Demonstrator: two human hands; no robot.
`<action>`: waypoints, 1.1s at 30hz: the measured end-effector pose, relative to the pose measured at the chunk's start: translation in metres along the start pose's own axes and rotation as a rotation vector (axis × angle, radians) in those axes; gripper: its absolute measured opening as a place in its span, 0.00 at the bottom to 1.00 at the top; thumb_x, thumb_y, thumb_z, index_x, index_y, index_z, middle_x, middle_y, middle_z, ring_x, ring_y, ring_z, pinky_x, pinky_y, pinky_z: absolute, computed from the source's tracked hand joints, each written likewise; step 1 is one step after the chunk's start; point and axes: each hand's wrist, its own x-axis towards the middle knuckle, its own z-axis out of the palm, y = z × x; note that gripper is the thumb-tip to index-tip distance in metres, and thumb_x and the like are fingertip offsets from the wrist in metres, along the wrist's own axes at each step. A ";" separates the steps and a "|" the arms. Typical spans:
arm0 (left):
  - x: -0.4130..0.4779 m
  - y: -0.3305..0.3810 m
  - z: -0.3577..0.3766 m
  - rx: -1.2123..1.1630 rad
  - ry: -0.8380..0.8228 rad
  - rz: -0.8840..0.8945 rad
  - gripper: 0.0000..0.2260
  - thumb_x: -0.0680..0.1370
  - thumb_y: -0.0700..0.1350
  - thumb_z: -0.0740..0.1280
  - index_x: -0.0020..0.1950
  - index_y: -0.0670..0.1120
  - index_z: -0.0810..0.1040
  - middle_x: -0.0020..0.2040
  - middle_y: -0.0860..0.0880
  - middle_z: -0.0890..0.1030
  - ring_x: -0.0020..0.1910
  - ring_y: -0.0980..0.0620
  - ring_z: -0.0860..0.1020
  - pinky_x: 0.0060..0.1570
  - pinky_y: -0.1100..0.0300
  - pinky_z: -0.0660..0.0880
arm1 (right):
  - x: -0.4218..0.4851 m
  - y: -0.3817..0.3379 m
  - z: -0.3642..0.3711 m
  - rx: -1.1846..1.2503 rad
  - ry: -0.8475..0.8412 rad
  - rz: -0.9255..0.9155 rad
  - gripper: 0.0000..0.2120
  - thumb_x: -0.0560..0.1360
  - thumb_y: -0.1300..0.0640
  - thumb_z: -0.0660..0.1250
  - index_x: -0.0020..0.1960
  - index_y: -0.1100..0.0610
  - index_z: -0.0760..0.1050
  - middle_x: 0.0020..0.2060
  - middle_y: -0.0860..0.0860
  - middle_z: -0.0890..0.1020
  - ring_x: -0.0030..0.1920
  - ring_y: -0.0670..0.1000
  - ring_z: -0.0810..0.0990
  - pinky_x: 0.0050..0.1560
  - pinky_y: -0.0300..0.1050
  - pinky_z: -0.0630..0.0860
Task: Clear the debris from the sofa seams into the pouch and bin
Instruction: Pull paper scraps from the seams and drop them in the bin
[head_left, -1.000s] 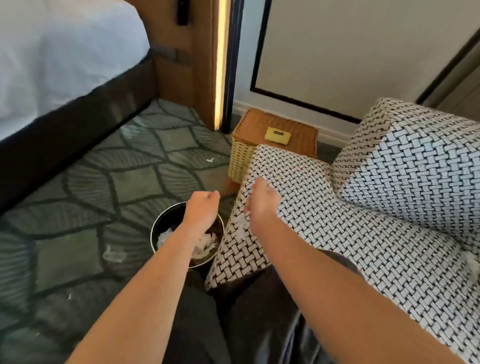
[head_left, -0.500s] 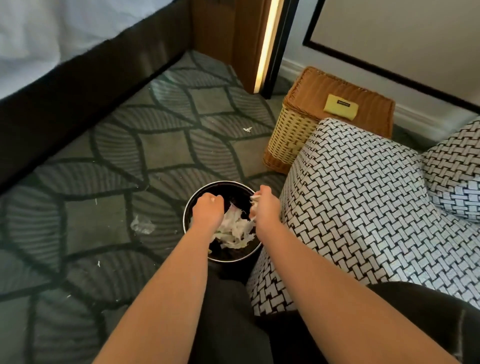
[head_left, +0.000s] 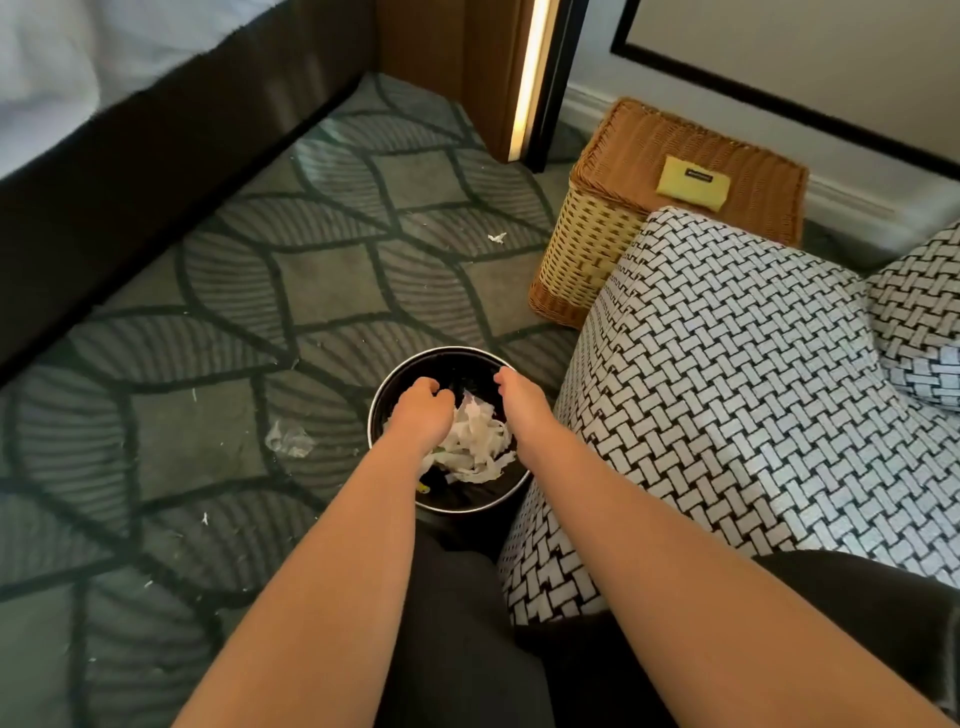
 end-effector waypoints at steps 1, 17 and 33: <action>-0.004 0.002 0.000 0.021 0.005 0.020 0.17 0.80 0.45 0.56 0.68 0.43 0.69 0.64 0.44 0.73 0.57 0.47 0.72 0.54 0.57 0.67 | -0.003 -0.002 -0.004 -0.017 0.013 -0.003 0.11 0.78 0.56 0.56 0.48 0.59 0.75 0.44 0.51 0.74 0.46 0.51 0.71 0.50 0.45 0.65; -0.118 0.077 0.027 -0.004 -0.080 0.381 0.11 0.79 0.47 0.58 0.52 0.45 0.78 0.50 0.46 0.81 0.51 0.47 0.78 0.56 0.49 0.74 | -0.109 -0.035 -0.123 -0.239 0.002 -0.299 0.06 0.78 0.58 0.58 0.44 0.52 0.73 0.56 0.58 0.77 0.56 0.54 0.76 0.58 0.50 0.75; -0.264 0.164 0.158 0.413 -0.447 0.890 0.17 0.81 0.55 0.52 0.60 0.47 0.74 0.58 0.48 0.78 0.55 0.54 0.75 0.57 0.60 0.70 | -0.205 0.124 -0.357 -0.418 0.606 -0.471 0.16 0.79 0.55 0.57 0.66 0.54 0.68 0.64 0.52 0.72 0.43 0.41 0.77 0.46 0.36 0.76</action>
